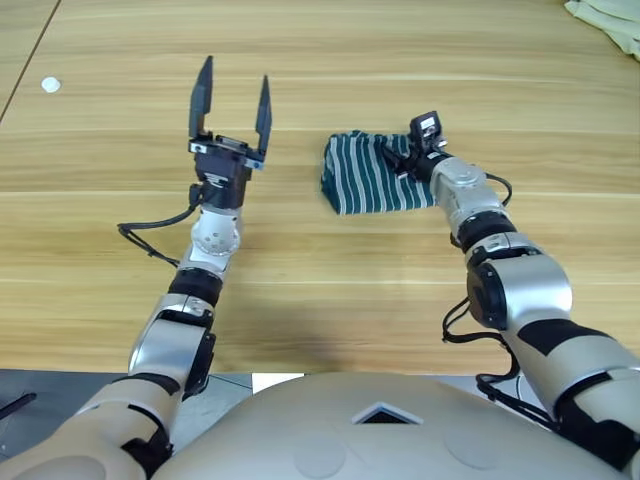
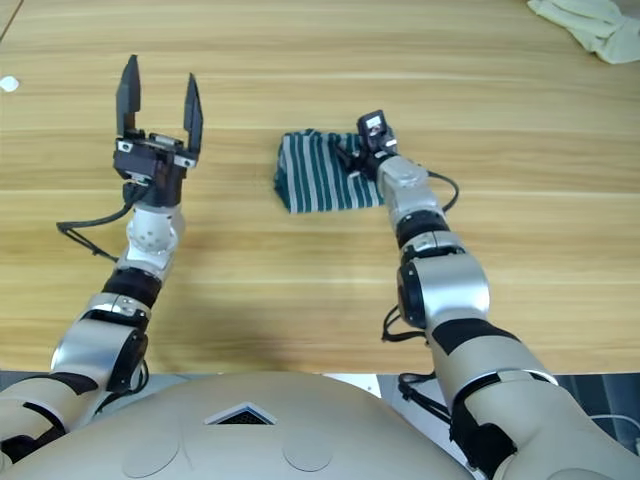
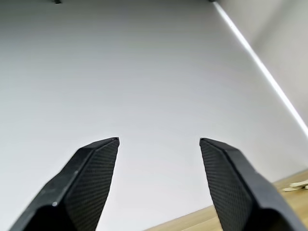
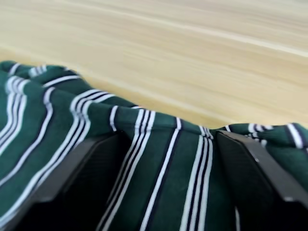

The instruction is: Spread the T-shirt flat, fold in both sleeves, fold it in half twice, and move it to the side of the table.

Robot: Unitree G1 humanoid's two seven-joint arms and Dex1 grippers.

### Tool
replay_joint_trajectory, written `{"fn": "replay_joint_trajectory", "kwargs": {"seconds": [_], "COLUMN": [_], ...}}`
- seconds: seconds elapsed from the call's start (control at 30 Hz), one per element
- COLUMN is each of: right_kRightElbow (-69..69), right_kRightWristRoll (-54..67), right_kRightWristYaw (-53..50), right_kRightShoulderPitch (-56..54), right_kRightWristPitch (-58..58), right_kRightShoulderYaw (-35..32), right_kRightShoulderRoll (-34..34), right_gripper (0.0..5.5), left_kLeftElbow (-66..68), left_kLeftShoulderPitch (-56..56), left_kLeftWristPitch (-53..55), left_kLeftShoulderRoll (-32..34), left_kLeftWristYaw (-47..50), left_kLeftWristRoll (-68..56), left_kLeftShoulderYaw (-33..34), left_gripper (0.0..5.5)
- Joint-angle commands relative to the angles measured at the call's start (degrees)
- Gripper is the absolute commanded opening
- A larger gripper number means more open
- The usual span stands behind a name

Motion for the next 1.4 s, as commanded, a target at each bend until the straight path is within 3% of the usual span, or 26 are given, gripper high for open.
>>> {"fn": "replay_joint_trajectory", "kwargs": {"seconds": [0.03,0.1,0.23,0.5,0.63,0.7,0.8,0.9,0.97,1.07,1.33,1.4], "right_kRightElbow": [5.9,6.6,7.0,6.1,4.0,-0.9,-11.6,-10.8,-6.0,-1.2,-4.7,-6.6], "right_kRightWristRoll": [10.7,13.8,13.9,13.6,16.7,12.3,-4.0,-16.7,-20.8,-21.0,-18.4,-17.4], "right_kRightWristYaw": [-23.4,-29.5,-36.4,-37.6,-36.6,-33.3,-34.7,-34.4,-34.5,-34.3,-30.9,-30.3], "right_kRightShoulderPitch": [1.9,3.6,12.0,16.8,14.6,11.4,9.1,6.3,4.3,4.6,16.3,18.6], "right_kRightWristPitch": [0.9,0.4,0.1,-2.9,-11.2,-22.1,-35.9,-37.7,-35.5,-32.8,-37.7,-38.8], "right_kRightShoulderYaw": [-16.9,-22.3,-26.2,-28.9,-33.2,-28.7,-12.4,1.7,6.4,7.4,6.4,5.7], "right_kRightShoulderRoll": [-11.0,-14.6,-19.2,-20.4,-21.7,-19.7,-10.9,-0.2,4.5,7.6,4.1,2.9], "right_gripper": [3.54,3.54,3.54,3.54,3.54,3.54,3.54,3.54,3.57,3.57,3.57,3.57], "left_kLeftElbow": [7.9,14.5,20.7,20.9,20.1,19.6,20.6,22.3,23.5,25.0,20.2,18.6], "left_kLeftShoulderPitch": [-0.4,-2.4,-2.9,-0.1,-0.2,-1.5,-6.1,-11.7,-13.7,-11.2,-2.3,-1.1], "left_kLeftWristPitch": [6.8,12.3,17.5,17.1,15.9,15.1,17.4,20.3,22.3,23.1,20.3,20.9], "left_kLeftShoulderRoll": [1.6,1.4,-1.3,-2.7,-2.3,-2.0,-3.6,-6.9,-9.2,-9.5,-8.6,-9.3], "left_kLeftWristYaw": [1.8,2.4,-2.1,-7.3,-6.6,-4.1,-2.5,-3.5,-6.7,-7.1,-5.7,-6.8], "left_kLeftWristRoll": [-4.9,-7.8,-14.5,-15.9,-12.9,-8.0,-3.9,-2.7,-3.0,-2.8,-4.7,-5.5], "left_kLeftShoulderYaw": [8.2,12.0,18.0,21.8,21.4,19.2,16.5,14.7,13.7,13.4,15.6,15.6], "left_gripper": [3.12,3.12,3.12,3.12,3.12,3.12,3.12,3.12,3.31,4.02,5.3,5.3]}}
